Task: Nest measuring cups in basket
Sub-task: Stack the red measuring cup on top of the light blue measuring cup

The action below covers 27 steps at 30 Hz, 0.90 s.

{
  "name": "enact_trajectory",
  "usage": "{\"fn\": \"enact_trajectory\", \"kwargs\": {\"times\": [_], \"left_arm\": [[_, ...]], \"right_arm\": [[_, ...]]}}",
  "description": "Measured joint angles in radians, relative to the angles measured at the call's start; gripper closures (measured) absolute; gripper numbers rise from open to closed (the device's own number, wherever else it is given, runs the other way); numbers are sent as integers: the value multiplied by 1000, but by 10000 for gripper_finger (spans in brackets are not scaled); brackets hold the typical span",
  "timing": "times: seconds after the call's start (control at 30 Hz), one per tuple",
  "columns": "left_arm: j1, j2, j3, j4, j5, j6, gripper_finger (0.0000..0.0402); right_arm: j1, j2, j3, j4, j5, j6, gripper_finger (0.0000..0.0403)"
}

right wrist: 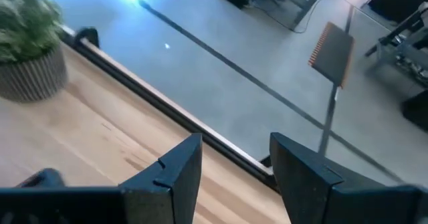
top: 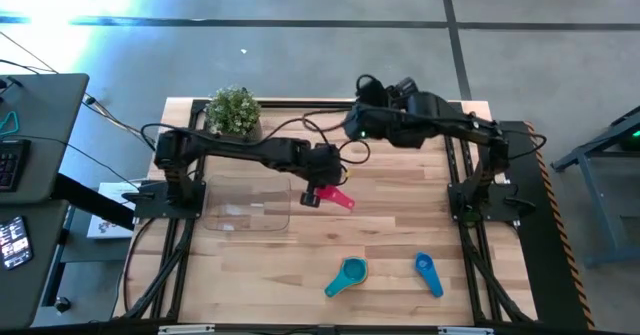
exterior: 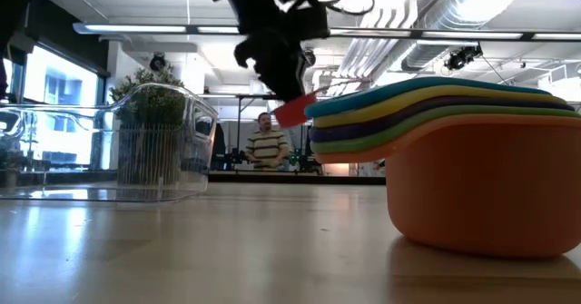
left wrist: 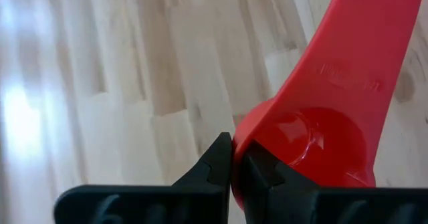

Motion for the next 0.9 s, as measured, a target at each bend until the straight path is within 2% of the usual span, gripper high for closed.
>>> {"fn": "enact_trajectory", "kwargs": {"times": [0.23,0.37,0.53,0.73,0.9], "left_arm": [[6,83,1,6,15,-3,397],[11,125,1,8,38,-24,397],[11,159,1,11,47,-28,397],[13,165,1,12,148,-20,397],[13,167,1,11,153,-20,396]], "right_arm": [[-95,0,0,1,-70,-94,233],[-130,0,0,2,-77,-116,233],[-154,0,0,6,-90,-142,233],[-168,0,0,7,-121,-145,233],[-167,1,0,7,-122,-145,233]]}}
